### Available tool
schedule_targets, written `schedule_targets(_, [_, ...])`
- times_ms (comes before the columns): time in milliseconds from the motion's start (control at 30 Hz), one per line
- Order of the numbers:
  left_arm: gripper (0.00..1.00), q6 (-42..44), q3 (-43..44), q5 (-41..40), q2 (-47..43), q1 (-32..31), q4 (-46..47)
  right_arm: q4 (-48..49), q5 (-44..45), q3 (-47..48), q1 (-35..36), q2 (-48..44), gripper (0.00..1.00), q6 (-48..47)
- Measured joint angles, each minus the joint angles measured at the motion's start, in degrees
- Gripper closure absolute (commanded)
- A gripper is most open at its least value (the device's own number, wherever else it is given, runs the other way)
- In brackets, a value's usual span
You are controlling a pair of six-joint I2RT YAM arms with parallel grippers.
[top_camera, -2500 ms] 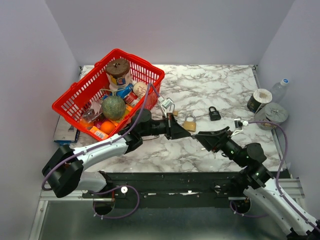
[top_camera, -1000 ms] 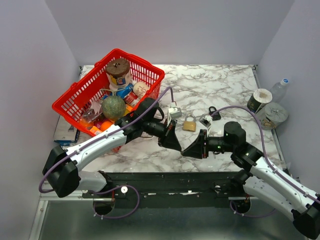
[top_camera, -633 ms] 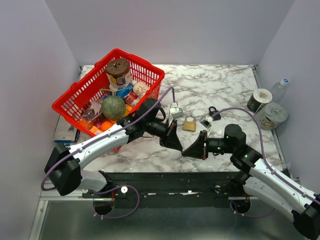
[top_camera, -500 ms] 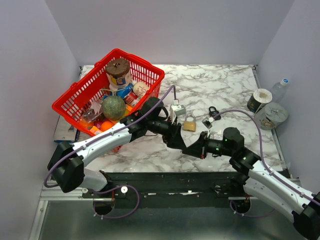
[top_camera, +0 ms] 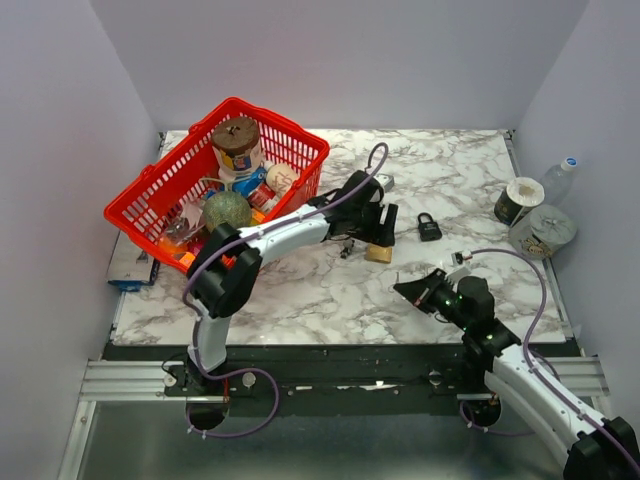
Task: Unlock with the key
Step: Adjust the key.
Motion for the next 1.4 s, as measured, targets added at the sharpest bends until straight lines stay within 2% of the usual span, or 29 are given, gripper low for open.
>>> schedule_targets(133, [0.14,-1.0,4.0,-6.4,6.4,0.0,-3.8,-1.6,3.6,0.0,0.0,-1.7,0.99,0.0])
schedule_targets(233, [0.01,-2.1,4.2,-11.7,7.5,0.0,-5.5,-2.9,5.4,0.0,0.0,-2.1,0.99,-0.9])
schedule_targets(400, [0.01,-3.2,4.2,-21.2,7.5,-0.9,-5.5,-4.2,6.7,0.0,0.0,-2.1,0.99,-3.8])
schedule_targets(467, [0.01,-4.4,4.2,-21.9,7.5,-0.8,-5.1,-4.3,6.7,0.0,0.0,-2.3,0.99,-5.4])
schedule_targets(533, [0.01,-6.5,3.5,-19.1,7.5,-0.3,-2.9,-4.6,6.7,0.0,0.0,-3.1,0.99,-6.9])
schedule_targets(633, [0.01,-11.8,-4.7,-12.9,4.9,1.9,8.2,-5.4,6.7,0.0,0.0,-5.9,0.99,-8.9])
schedule_targets(733, [0.01,-13.2,-9.9,-14.1,2.3,3.2,10.4,-6.4,6.8,0.0,0.0,-9.7,0.99,-10.6])
schedule_targets(867, [0.01,-9.3,-2.6,-25.7,2.0,-0.7,4.7,-8.2,6.9,0.0,0.0,-13.0,0.99,-12.3])
schedule_targets(967, [0.01,-6.4,1.0,-34.2,-0.2,-7.3,4.6,-8.9,6.9,0.0,0.0,-14.1,0.99,-13.3])
schedule_targets(1067, [0.01,-4.3,0.2,-34.3,-3.2,-11.5,6.9,-9.4,6.8,0.0,0.0,-14.2,0.99,-14.0])
schedule_targets(1167, [0.01,-4.1,2.4,-33.5,-2.0,-11.1,6.1,-10.1,6.4,0.0,-0.1,-14.7,0.99,-14.6])
schedule_targets(1400, [0.01,-4.0,28.0,-33.2,17.2,-7.9,-10.7,-10.7,5.2,0.0,-0.1,-18.9,0.99,-15.5])
